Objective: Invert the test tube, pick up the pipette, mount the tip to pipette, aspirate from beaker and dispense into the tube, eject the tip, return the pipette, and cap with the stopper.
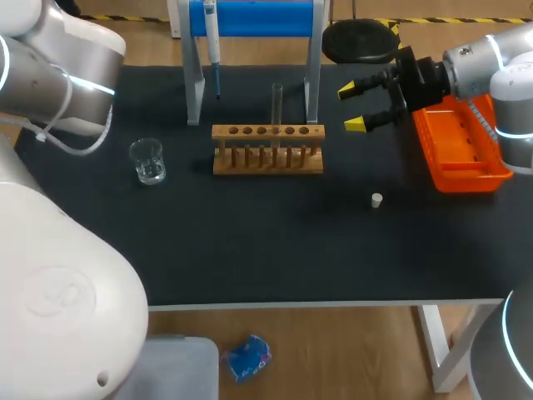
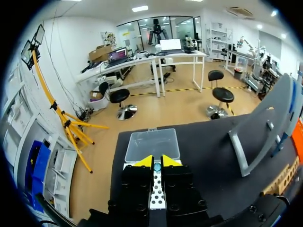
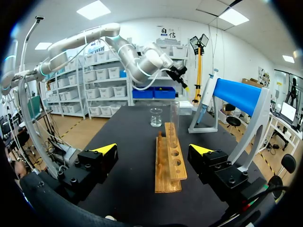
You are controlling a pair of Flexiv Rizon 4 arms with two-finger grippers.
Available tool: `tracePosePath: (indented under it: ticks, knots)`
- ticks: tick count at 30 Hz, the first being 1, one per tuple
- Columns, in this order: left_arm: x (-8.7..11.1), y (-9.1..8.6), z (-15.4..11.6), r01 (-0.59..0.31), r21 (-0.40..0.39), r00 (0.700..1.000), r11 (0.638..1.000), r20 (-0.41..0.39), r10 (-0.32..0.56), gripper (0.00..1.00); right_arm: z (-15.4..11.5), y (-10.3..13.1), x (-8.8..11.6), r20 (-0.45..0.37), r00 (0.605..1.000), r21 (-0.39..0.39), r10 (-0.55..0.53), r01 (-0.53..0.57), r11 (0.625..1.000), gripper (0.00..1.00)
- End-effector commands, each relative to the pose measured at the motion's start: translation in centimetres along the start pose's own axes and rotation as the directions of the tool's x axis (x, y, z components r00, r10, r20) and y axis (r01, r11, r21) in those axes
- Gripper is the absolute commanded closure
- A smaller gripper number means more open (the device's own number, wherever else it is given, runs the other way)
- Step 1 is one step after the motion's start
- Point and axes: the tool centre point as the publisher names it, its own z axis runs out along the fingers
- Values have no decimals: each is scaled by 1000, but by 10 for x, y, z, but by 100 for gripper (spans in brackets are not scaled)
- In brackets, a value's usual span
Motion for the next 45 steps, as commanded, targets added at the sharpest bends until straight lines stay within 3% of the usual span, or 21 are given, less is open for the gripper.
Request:
tracePosePath:
  ticks: [1,5,8,23,24,28,34,38,45]
  knots:
    - [0,5,-64,-23,28,998,999,-52,25,100,0,-1,0,-1,1000,0,-1,1,1000,0]
    - [7,9,-100,-54,66,994,996,-94,60,100,0,-1,0,-1,1000,0,-1,1,1000,0]
    - [19,13,-132,-150,159,974,976,-146,174,100,0,-1,0,-1,1000,0,-1,1,1000,0]
    - [19,13,-132,-150,159,974,976,-146,174,100,0,-1,0,-1,1000,0,-1,1,1000,0]
    - [25,11,-137,-164,190,966,968,-168,196,100,0,-1,0,-1,1000,0,-1,1,1000,0]
    - [52,13,-176,-259,298,898,919,-277,343,100,0,-1,0,-1,1000,0,-1,1,1000,0]
    - [92,37,-242,-369,384,755,846,-407,514,100,0,-1,0,-1,1000,0,-1,1,1000,0]
    - [129,58,-278,-501,411,585,762,-489,648,100,0,-1,0,-1,1000,0,-1,1,1000,0]
    - [129,58,-278,-501,411,585,762,-489,648,100,0,-1,0,-1,1000,0,-1,1,1000,0]
